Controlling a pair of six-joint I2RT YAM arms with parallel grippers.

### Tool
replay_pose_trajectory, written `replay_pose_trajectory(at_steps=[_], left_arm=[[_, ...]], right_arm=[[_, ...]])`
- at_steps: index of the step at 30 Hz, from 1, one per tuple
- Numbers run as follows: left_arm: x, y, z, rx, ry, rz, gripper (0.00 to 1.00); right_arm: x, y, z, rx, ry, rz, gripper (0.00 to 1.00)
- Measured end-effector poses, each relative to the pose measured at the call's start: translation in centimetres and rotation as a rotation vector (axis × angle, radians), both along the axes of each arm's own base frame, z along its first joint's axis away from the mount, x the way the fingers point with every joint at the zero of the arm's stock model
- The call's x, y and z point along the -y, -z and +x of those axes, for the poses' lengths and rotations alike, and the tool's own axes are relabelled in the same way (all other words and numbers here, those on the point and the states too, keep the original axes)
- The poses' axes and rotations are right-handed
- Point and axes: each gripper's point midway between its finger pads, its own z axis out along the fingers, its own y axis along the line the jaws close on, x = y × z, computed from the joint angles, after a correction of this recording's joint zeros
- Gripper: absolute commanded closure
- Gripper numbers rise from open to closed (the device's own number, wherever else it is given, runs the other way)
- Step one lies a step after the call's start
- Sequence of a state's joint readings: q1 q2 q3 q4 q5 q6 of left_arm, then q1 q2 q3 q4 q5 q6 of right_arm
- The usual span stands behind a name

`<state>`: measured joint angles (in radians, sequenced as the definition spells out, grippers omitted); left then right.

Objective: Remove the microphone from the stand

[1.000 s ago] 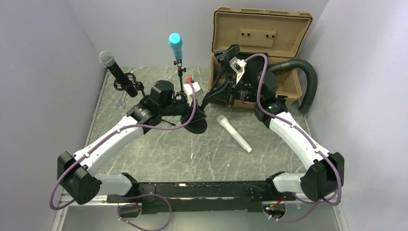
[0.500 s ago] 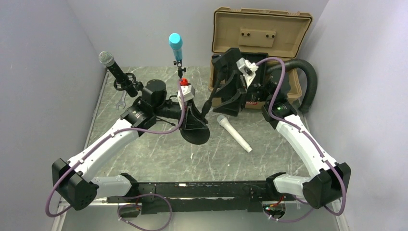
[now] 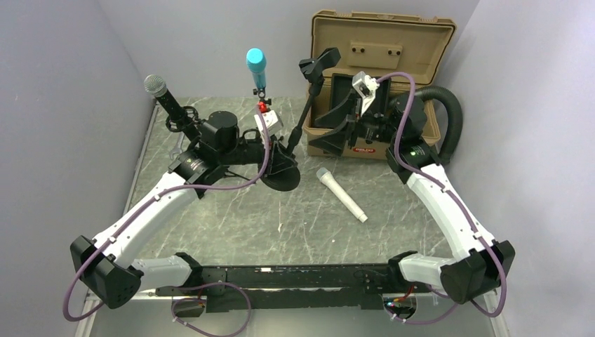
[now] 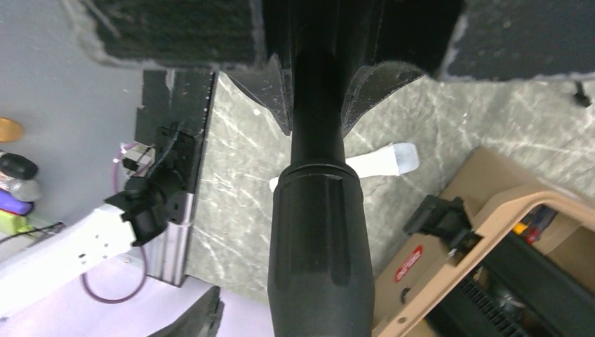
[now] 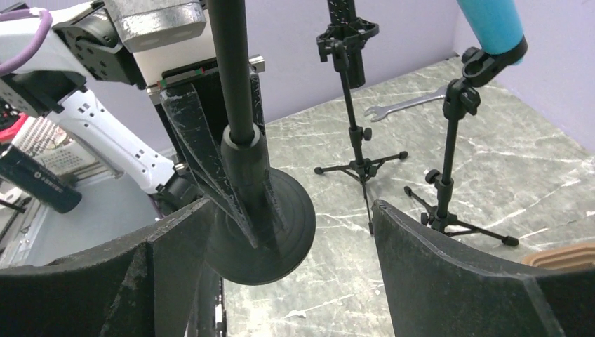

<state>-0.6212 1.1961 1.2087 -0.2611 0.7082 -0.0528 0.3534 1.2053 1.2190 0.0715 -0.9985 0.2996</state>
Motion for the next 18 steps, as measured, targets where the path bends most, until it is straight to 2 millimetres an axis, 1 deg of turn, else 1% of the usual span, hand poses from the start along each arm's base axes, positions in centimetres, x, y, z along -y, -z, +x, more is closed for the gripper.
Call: replay_pose_trajectory(at_steps=[5, 10, 16, 18], left_arm=[[-0.2, 1.6, 1.9, -0.003, -0.095, 0.054, 1.0], [0.1, 2.9, 2.5, -0.015, -0.131, 0.098, 1.0], [0.2, 3.6, 3.0, -0.013, -0.157, 0.124, 1.0], [0.3, 3.8, 3.2, -0.015, -0.163, 0.13, 1.0]], right_arm=[[-0.5, 1.0, 1.6, -0.069, 0.027, 0.006, 0.2], [-1.2, 2.4, 2.8, -0.135, 0.046, -0.002, 0.25], [-2.4, 2.7, 2.5, -0.154, 0.031, -0.001, 0.32], [-2.8, 2.8, 2.3, -0.157, 0.022, 0.003, 0.37]])
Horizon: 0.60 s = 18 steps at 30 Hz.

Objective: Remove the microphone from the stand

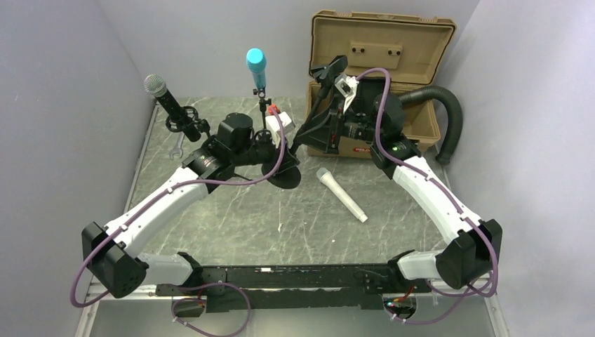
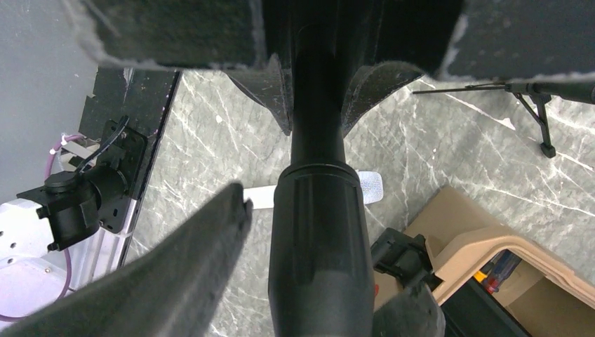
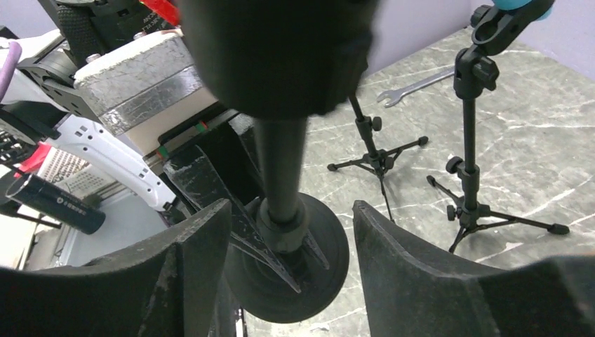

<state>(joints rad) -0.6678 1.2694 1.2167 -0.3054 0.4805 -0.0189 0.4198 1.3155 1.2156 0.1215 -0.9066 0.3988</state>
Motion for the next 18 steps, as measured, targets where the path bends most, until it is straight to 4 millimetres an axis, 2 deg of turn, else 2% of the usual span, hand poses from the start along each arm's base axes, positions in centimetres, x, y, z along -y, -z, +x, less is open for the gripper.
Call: replay_pose_trajectory(at_steps=[1, 3, 7, 13, 16, 17, 18], left_arm=[[0.1, 0.1, 0.1, -0.001, -0.002, 0.002, 1.0], [0.2, 0.3, 0.2, -0.004, -0.004, 0.007, 1.0], [0.3, 0.4, 0.4, -0.009, -0.005, 0.011, 1.0], [0.4, 0.7, 0.0, -0.018, 0.015, 0.008, 1.0], [0.6, 1.0, -1.1, -0.037, 0.078, -0.012, 1.0], [0.7, 1.0, -1.7, -0.041, 0.107, -0.026, 1.0], [0.9, 1.0, -2.3, -0.048, 0.139, -0.043, 1.0]], right_arm=[[-0.2, 0.1, -0.1, -0.001, -0.005, 0.002, 0.42], [-0.5, 0.3, -0.2, -0.003, -0.015, 0.008, 0.57], [-0.8, 0.9, -0.2, -0.02, -0.021, 0.011, 1.0], [-0.7, 1.3, -0.4, 0.008, -0.034, 0.006, 1.0], [-0.3, 1.7, -1.2, 0.027, -0.065, -0.003, 1.0], [-0.2, 1.7, -1.6, 0.038, -0.081, -0.005, 0.97], [-0.1, 1.7, -2.2, 0.05, -0.103, -0.008, 0.87]])
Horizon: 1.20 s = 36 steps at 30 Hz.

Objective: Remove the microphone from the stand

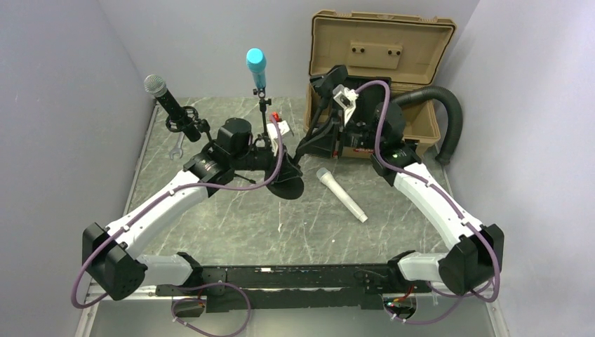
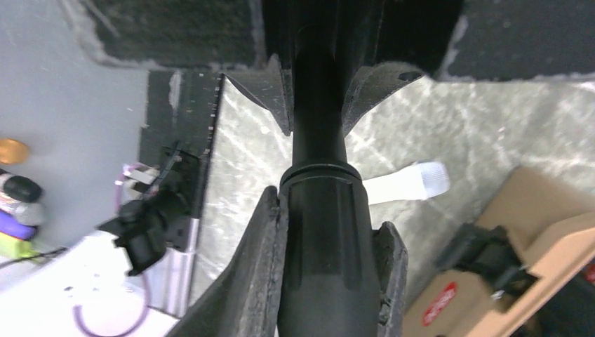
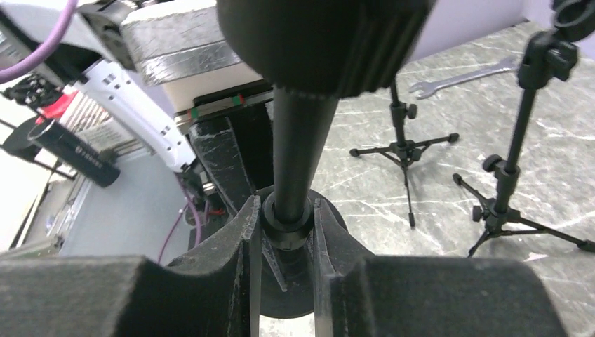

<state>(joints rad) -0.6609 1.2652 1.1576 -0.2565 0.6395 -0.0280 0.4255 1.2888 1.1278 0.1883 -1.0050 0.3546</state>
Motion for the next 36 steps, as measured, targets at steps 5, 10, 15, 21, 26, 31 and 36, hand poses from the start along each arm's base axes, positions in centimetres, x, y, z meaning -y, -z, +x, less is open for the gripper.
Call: replay_pose_trajectory(at_steps=[5, 10, 15, 21, 26, 31, 36], left_arm=[[0.5, -1.0, -2.5, -0.025, 0.115, -0.077, 1.0], [-0.2, -3.4, -4.7, -0.014, 0.198, -0.143, 1.0], [-0.3, -4.8, -5.6, 0.03, 0.223, -0.174, 1.0], [0.2, -3.4, -3.5, 0.002, 0.15, -0.132, 1.0], [0.6, -2.8, -1.7, -0.014, 0.085, -0.1, 1.0], [1.0, -2.9, -0.5, -0.012, 0.057, -0.092, 1.0], [1.2, -2.3, -0.2, -0.041, 0.047, -0.084, 1.0]], right_arm=[[0.8, -0.8, -2.1, 0.084, -0.057, 0.001, 0.38], [3.8, -0.8, 0.9, 0.139, 0.108, -0.024, 0.22], [4.3, -0.3, 1.5, 0.106, 0.14, -0.035, 0.16], [3.8, -0.7, 0.5, 0.057, 0.101, -0.016, 0.12], [3.2, -1.4, -0.4, 0.055, 0.063, -0.006, 0.11], [2.7, -1.5, -1.0, 0.057, 0.04, -0.004, 0.11], [2.5, -1.9, -0.6, 0.056, 0.058, 0.007, 0.11]])
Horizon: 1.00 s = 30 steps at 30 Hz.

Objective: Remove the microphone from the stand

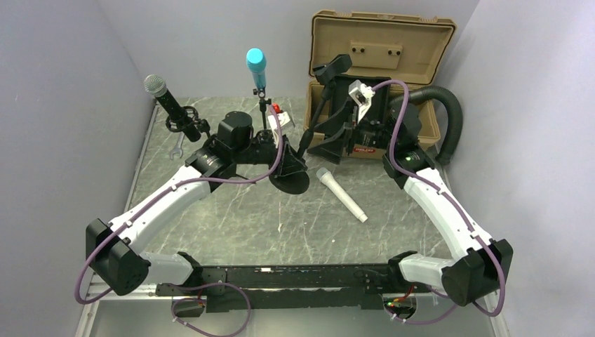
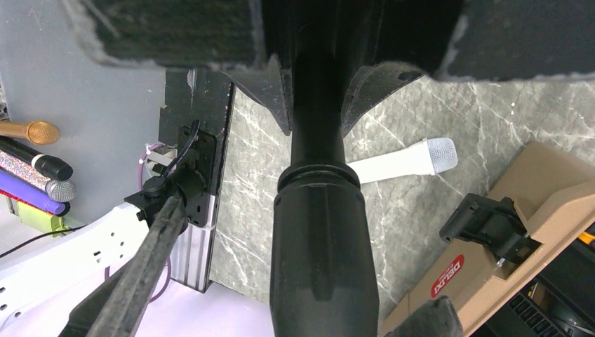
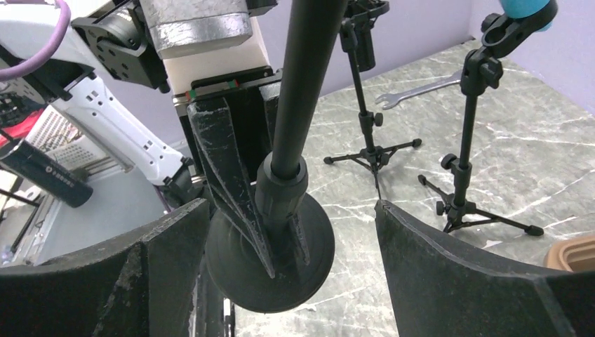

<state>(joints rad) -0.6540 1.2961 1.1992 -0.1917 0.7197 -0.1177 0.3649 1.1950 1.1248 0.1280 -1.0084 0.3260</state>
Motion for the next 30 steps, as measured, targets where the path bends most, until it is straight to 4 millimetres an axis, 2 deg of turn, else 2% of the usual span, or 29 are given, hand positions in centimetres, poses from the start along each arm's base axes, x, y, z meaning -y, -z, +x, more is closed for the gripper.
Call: replay_pose_trajectory(at_steps=[6, 10, 12, 18, 19, 21, 23, 24, 27, 30], left_arm=[[0.1, 0.2, 0.2, -0.006, -0.004, 0.001, 1.0], [0.2, 0.3, 0.3, -0.013, -0.005, 0.002, 1.0], [0.3, 0.4, 0.3, -0.016, -0.005, 0.002, 1.0], [0.3, 0.8, 0.7, -0.034, -0.019, 0.009, 1.0], [0.3, 0.8, 0.7, -0.033, -0.016, 0.007, 1.0], [0.3, 0.8, 0.6, -0.035, -0.005, 0.002, 1.0], [0.4, 0.7, 0.4, -0.034, 0.013, -0.018, 1.0], [0.5, 0.8, 0.3, -0.033, 0.027, -0.029, 1.0], [0.6, 1.0, -0.4, -0.049, 0.067, -0.059, 1.0], [0.5, 1.2, -1.2, -0.093, 0.1, -0.074, 1.0]], right_arm=[[-0.4, -0.1, 0.8, -0.024, 0.017, 0.019, 0.14], [-0.8, 0.2, 1.3, -0.045, 0.024, 0.025, 0.24], [-1.0, 0.3, 1.4, -0.053, 0.021, 0.027, 0.35], [-1.7, 0.6, 1.4, -0.075, -0.004, 0.033, 0.87], [-1.7, 0.6, 1.2, -0.078, -0.007, 0.034, 0.94], [-1.7, 0.5, 1.3, -0.068, -0.008, 0.033, 0.98], [-1.6, 0.5, 1.2, -0.056, -0.009, 0.031, 0.93], [-1.5, 0.5, 1.0, -0.05, -0.012, 0.028, 0.84], [-1.2, 1.0, 0.5, -0.039, -0.019, 0.015, 0.41], [0.1, 1.3, 1.0, -0.004, 0.028, 0.0, 0.27]])
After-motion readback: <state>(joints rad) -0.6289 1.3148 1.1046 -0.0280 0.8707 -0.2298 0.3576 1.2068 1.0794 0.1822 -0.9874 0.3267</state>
